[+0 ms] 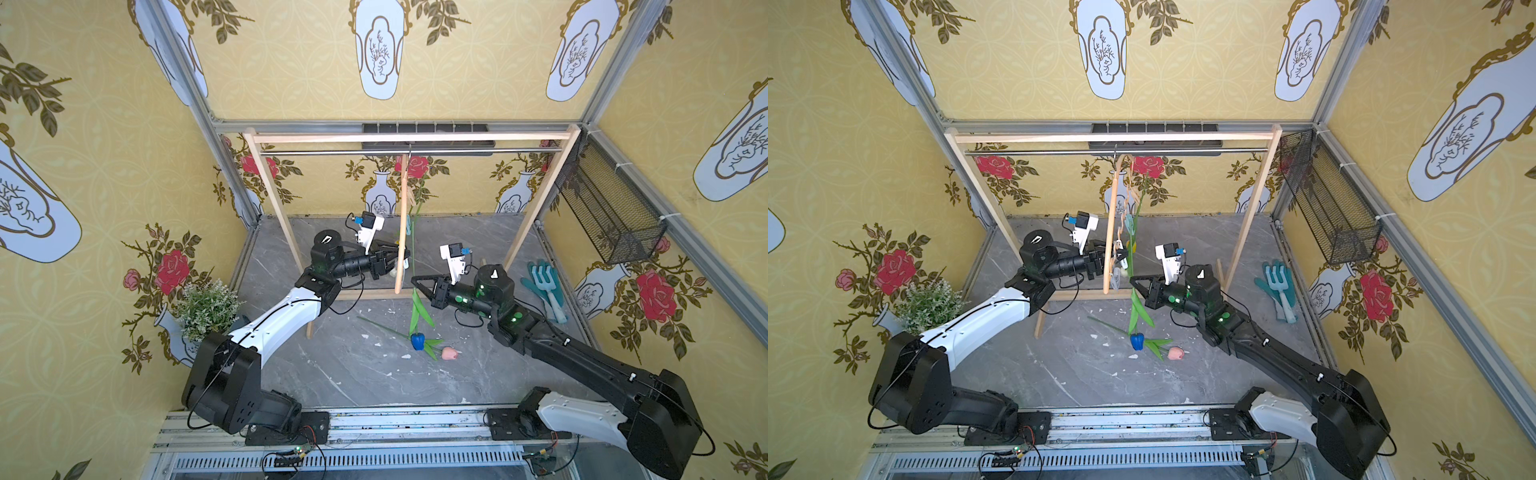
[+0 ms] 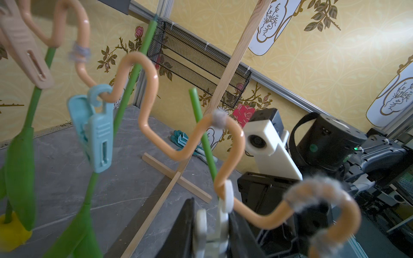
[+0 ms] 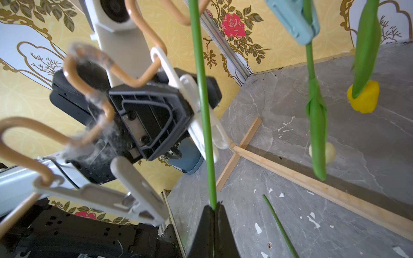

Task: Dry the flowers on a clothes hanger
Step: Open the clamp at the hanger, then clamp the flower onto the hanger.

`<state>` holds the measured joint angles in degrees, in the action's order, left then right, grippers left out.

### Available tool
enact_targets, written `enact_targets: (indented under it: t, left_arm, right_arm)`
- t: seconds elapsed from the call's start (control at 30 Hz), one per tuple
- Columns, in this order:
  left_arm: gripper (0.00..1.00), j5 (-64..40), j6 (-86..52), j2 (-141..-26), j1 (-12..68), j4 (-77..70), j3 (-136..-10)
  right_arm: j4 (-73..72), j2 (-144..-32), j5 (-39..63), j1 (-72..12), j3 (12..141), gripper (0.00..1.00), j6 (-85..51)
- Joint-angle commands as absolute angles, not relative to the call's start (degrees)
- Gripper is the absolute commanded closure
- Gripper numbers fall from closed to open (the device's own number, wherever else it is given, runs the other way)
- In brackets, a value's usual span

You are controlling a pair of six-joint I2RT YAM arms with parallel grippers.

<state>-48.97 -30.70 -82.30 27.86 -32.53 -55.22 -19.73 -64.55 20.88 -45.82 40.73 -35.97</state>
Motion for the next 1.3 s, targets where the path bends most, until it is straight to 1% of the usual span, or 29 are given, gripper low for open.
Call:
enact_targets:
  t: [0.0, 0.07, 0.17, 0.33, 0.4, 0.57, 0.7, 0.9, 1.27]
  left_arm:
    - [0.79, -46.71, -32.07, -82.87, 29.06, -34.16, -54.50]
    - [0.80, -46.28, -33.87, -83.21, 29.50, -36.54, -53.61]
    - [0.80, -46.16, -37.52, -83.59, 29.54, -41.71, -51.67]
    - [0.82, -46.21, -38.88, -83.68, 29.54, -43.13, -50.82]
    - [0.83, -46.41, -38.93, -83.64, 29.53, -43.10, -50.89]
    - [0.84, -47.67, -40.95, -83.79, 29.93, -43.32, -51.48]
    - [0.85, -48.69, -41.31, -84.04, 30.23, -43.42, -51.86]
    - [0.86, -48.78, -41.50, -84.04, 30.25, -43.51, -51.83]
    - [0.87, -49.12, -41.57, -84.44, 30.32, -43.58, -52.14]
  right_arm:
    - [-25.42, -64.99, 11.80, -49.49, 38.94, 1.00, -35.83]
    - [-28.46, -64.74, 7.96, -51.22, 36.60, 1.00, -37.01]
    - [-33.60, -63.13, 6.10, -51.20, 32.73, 1.00, -39.54]
    - [-33.95, -59.96, 4.79, -50.51, 30.13, 1.00, -41.19]
    - [-32.56, -60.09, 6.48, -49.26, 30.45, 1.00, -41.87]
    - [-31.84, -62.40, 14.66, -45.76, 33.11, 1.00, -42.16]
    - [-31.57, -64.36, 18.86, -44.59, 35.40, 1.00, -41.84]
    - [-32.24, -65.30, 21.32, -44.62, 36.74, 1.00, -41.72]
    - [-32.32, -64.68, 22.59, -45.15, 37.09, 1.00, -40.94]
